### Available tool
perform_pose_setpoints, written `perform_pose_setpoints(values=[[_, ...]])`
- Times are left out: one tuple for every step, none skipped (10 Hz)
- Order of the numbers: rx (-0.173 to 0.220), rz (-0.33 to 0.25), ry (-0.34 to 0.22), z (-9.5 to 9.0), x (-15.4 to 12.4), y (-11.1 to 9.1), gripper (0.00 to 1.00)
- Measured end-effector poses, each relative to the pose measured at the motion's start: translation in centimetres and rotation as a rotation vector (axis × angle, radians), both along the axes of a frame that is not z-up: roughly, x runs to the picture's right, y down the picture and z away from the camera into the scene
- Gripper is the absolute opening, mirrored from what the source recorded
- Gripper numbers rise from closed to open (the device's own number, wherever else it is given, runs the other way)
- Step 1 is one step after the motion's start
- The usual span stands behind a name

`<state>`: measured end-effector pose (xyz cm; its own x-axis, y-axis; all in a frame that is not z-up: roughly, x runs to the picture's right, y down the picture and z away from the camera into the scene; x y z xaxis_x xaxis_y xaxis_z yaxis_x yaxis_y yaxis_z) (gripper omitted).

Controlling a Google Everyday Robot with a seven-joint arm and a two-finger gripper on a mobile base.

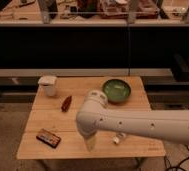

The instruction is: Move the arm in a circular motion

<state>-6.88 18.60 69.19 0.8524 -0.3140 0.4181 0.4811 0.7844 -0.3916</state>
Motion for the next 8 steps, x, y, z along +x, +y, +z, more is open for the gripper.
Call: perform_pose_setpoints(values=[[0.019, -0.028, -0.032, 1.8, -1.6, -1.7, 0.80], [0.051, -0.071, -0.062, 4.6, -2.9, -4.7, 0.80], [0.080, -0.099, -0.063, 6.9, -2.7, -7.7, 0.80], [0.102, -0.114, -0.055, 8.6, -2.0, -10.6, 0.80], [0.128, -0.119, -0.044, 10.5, -1.0, -14.3, 0.80], [0.155, -0.099, -0.023, 12.3, 0.3, -18.7, 0.80], [0.163, -0.083, 0.000, 13.1, 1.3, -20.8, 0.80], [0.164, -0.063, 0.039, 14.0, 2.9, -22.9, 0.80]])
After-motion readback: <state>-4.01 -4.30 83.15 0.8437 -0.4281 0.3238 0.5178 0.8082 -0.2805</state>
